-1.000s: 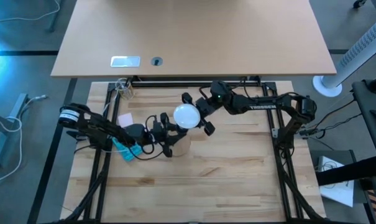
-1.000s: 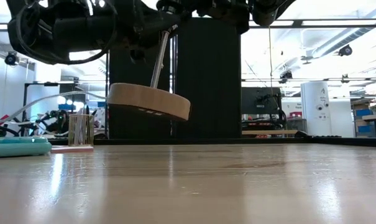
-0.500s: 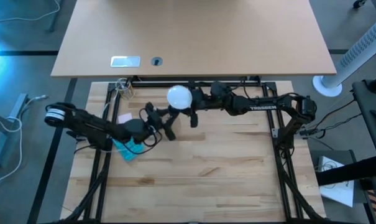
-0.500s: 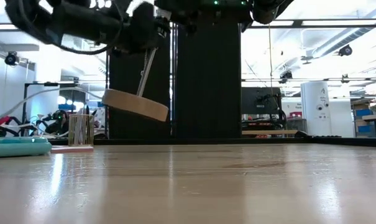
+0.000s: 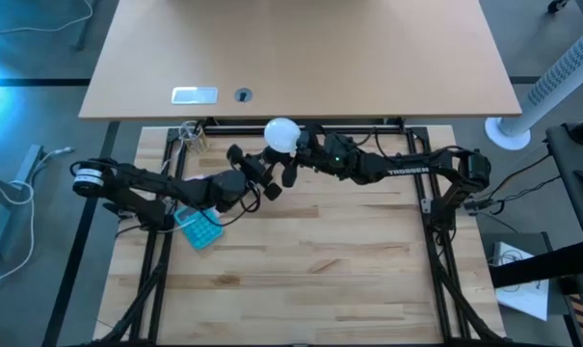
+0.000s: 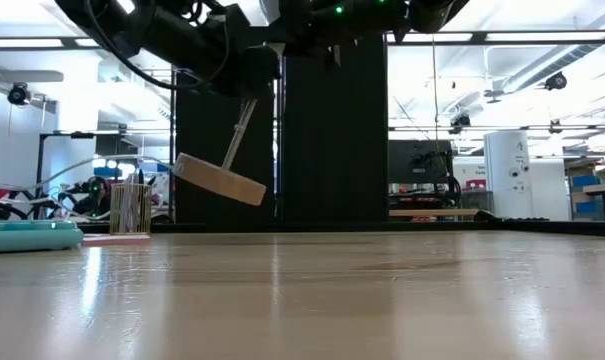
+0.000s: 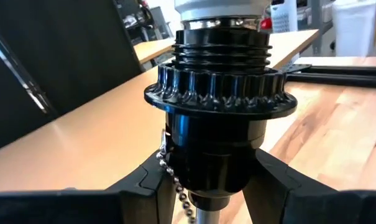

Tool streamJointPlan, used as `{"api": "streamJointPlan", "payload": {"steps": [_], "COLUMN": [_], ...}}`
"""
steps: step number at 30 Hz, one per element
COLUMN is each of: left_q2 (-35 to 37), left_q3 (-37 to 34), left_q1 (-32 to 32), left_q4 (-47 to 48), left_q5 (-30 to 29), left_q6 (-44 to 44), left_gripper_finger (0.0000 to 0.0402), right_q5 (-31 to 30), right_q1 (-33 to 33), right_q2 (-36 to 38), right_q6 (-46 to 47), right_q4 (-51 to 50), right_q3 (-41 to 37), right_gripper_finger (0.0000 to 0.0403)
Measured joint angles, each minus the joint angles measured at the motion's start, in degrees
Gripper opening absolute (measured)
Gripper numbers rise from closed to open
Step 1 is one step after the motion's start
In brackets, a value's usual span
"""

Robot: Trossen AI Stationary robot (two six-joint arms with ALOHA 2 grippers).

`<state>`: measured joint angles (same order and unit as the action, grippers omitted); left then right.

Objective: Screw lightbulb
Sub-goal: Insert the lightbulb into the lamp

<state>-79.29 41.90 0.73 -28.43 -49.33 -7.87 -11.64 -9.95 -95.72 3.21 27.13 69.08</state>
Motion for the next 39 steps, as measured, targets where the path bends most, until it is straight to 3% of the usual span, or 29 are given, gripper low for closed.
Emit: {"api": "streamJointPlan", "payload": {"steps": [11, 16, 29, 39], "left_q2": [1.34, 1.67, 1.60, 1.54], "left_q3": [-1.77, -2.35, -7.28, -7.26], "left_q1": [0.70, 0.69, 0.25, -1.47], "left_q4": [-0.68, -1.12, -16.20, -18.91], "left_q5": [3.74, 5.62, 24.72, 36.37], "left_q6": [5.39, 5.77, 8.25, 9.95], "left_gripper_finger": [0.0134, 0.0134, 0.0134, 0.0134], "right_q5": [0.35, 8.78, 27.47, 40.41], "right_q1": [-0.03, -0.16, -0.24, -0.18], "right_q2": [-0.17, 0.62, 8.11, 9.42], "right_q6": [-1.57, -2.74, -6.78, -9.45], "right_q4": [-1.25, -3.58, -15.05, -14.45], "right_q3": [-0.22, -0.22, -0.17, -0.17], "right_gripper_finger": [0.0204, 0.0234, 0.0332, 0.0339]}}
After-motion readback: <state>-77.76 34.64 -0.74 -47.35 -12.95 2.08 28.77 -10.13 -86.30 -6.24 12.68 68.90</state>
